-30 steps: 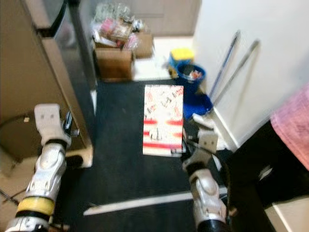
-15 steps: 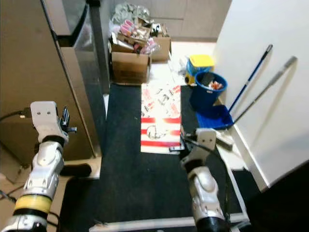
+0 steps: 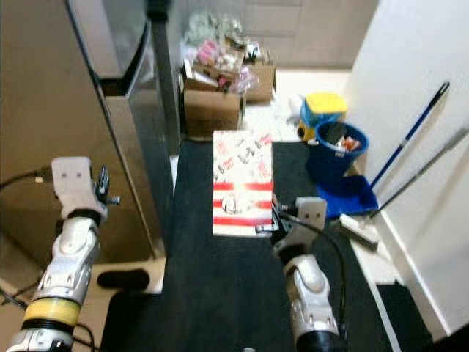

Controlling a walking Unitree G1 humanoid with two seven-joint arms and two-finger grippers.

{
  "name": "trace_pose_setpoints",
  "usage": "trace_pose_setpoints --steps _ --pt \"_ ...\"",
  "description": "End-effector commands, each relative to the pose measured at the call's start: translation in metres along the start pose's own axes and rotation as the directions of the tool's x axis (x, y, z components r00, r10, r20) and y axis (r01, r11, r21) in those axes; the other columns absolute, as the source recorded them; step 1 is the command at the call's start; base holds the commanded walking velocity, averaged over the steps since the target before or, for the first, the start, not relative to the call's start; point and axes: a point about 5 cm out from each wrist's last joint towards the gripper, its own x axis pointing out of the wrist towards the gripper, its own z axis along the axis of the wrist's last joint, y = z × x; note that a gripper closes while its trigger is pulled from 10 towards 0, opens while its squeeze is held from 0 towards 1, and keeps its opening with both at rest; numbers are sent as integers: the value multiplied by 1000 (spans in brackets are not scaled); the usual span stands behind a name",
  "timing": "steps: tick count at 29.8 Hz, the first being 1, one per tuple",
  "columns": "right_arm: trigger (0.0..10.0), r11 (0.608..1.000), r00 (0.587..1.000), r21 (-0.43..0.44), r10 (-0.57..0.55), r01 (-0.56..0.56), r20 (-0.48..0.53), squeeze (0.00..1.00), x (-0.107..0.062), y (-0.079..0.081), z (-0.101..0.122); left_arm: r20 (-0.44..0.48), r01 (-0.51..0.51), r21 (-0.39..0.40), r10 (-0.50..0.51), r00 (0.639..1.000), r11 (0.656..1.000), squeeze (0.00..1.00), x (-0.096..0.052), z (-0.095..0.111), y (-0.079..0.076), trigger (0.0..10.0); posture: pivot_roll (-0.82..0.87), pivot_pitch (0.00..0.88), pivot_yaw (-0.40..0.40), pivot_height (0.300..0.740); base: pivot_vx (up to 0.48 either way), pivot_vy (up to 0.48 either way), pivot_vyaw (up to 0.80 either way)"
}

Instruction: Restocking fridge

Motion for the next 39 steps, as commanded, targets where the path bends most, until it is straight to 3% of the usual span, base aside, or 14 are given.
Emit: trace_pose_setpoints --steps 1,12,28,38,39 --pt "10000 1000 1000 7 2 -2 -22 0 -2 3 -5 -14 2 6 -2 1000 1000 0 -2 -3 0 10000 -37 63 -22 740 296 0 0" --pt "10000 1000 1000 3 3 -3 -26 0 -2 2 -6 -18 7 7 -7 1000 1000 0 -2 -4 -2 10000 -38 59 -22 740 291 0 0" --pt "10000 1000 1000 0 1 -1 -28 0 -1 2 -6 -21 19 34 -18 1000 999 0 -2 -4 -4 10000 -40 60 -22 740 0 0 0" --pt "10000 1000 999 0 -1 1 -33 0 -2 1 -8 98 73 75 -80 992 994 0 0 15 -28 10000 -38 60 -25 740 0 0 0" --pt "10000 1000 999 0 2 -2 -34 0 -2 2 -8 96 82 75 -89 991 994 0 5 16 -37 10000 -41 60 -24 740 0 0 0"
